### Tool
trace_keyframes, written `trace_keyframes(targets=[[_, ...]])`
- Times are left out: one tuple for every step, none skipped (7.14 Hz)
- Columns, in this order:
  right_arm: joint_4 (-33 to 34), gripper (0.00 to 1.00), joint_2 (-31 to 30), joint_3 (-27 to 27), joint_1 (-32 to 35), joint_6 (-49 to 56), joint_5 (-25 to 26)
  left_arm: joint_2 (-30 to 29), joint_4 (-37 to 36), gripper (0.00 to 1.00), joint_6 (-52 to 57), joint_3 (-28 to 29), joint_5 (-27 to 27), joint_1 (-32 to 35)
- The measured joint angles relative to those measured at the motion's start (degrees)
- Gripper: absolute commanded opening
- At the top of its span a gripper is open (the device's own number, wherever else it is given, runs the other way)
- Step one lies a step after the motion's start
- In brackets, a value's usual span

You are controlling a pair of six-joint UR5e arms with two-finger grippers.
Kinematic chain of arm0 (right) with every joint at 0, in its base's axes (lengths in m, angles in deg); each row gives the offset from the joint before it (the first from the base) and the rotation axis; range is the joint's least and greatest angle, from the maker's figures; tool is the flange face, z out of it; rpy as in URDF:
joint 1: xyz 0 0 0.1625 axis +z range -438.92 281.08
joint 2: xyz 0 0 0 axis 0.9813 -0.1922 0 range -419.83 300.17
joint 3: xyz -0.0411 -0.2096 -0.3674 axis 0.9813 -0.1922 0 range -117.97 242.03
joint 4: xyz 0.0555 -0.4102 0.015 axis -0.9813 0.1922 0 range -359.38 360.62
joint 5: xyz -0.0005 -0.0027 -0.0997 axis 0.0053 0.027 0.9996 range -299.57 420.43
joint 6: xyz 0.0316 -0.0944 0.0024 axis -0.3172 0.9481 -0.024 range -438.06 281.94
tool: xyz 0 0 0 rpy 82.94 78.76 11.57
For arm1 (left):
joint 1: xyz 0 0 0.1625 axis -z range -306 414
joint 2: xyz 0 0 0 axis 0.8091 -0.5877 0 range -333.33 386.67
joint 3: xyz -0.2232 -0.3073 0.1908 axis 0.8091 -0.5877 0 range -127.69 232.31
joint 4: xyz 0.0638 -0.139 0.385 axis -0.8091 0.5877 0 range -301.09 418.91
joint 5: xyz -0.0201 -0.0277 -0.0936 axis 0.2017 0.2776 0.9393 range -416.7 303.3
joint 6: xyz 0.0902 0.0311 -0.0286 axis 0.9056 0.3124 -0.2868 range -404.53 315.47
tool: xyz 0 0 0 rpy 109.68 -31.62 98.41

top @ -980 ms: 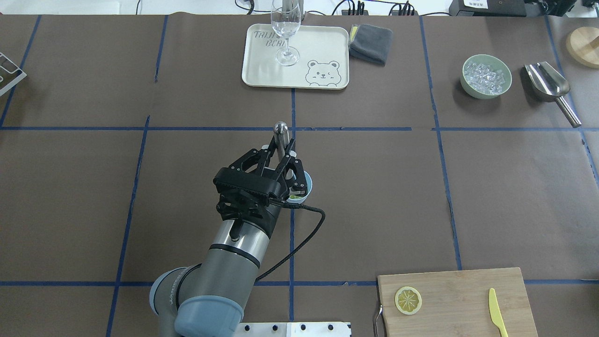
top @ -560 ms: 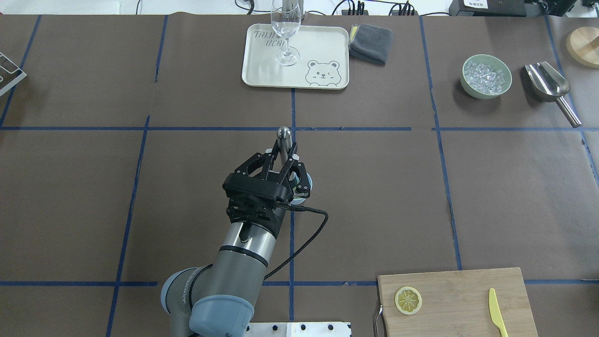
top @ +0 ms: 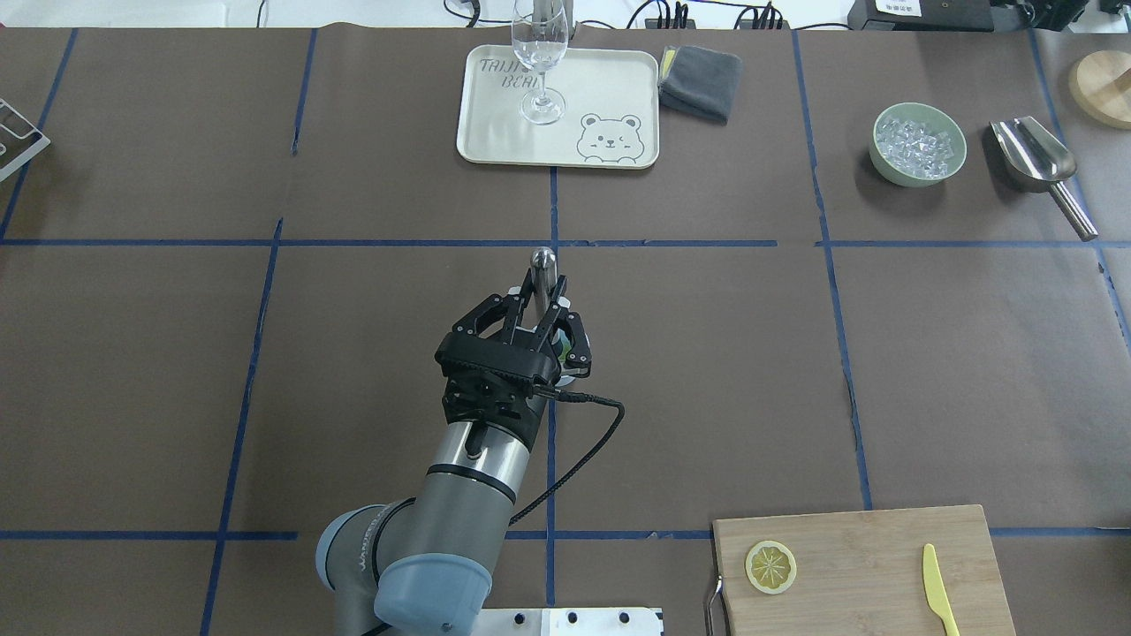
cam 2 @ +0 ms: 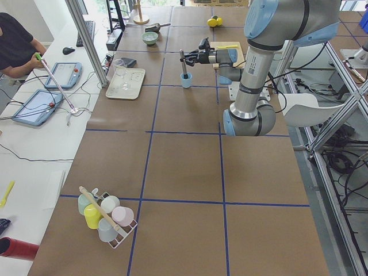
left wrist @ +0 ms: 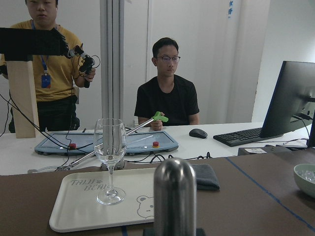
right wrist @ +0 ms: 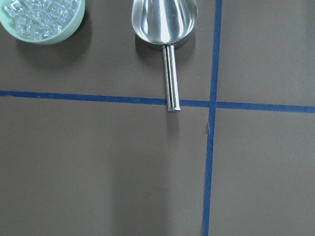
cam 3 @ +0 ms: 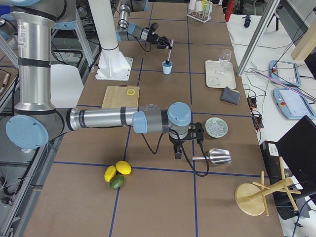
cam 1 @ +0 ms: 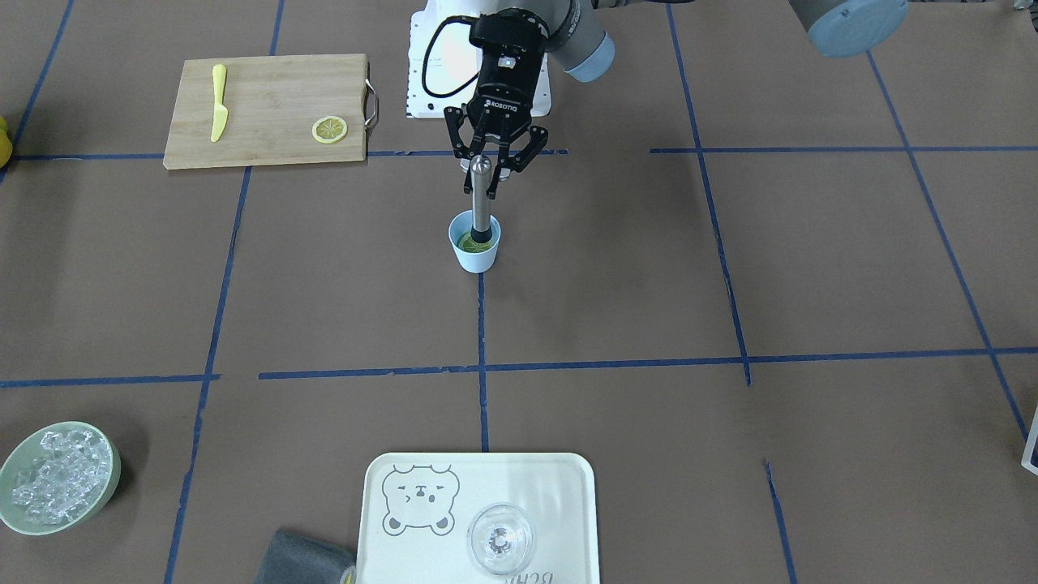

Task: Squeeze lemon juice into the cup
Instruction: 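Press the rod down onto the lemon slice inside the cup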

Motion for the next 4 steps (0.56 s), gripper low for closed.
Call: trace_keyframes(targets=[[0.0,1.0,0.05,-0.01,0.0,0.0,0.04,-0.14,1.15,0.0,-0.04,1.01,0.02,0.0],[0.0,1.0,0.05,-0.02,0.0,0.0,0.04,-0.35,2.66,0.0,-0.06,2.42,0.06,0.0],[0.0,1.0,-0.02,0.08,0.0,0.0,0.03,-0.6,3.67,0.0,-0.1,3.64,0.1,0.0],[0.0,1.0,-0.11,0.25,0.0,0.0,0.05,-0.79,4.15,0.0,-0.13,4.6,0.14,0.0]])
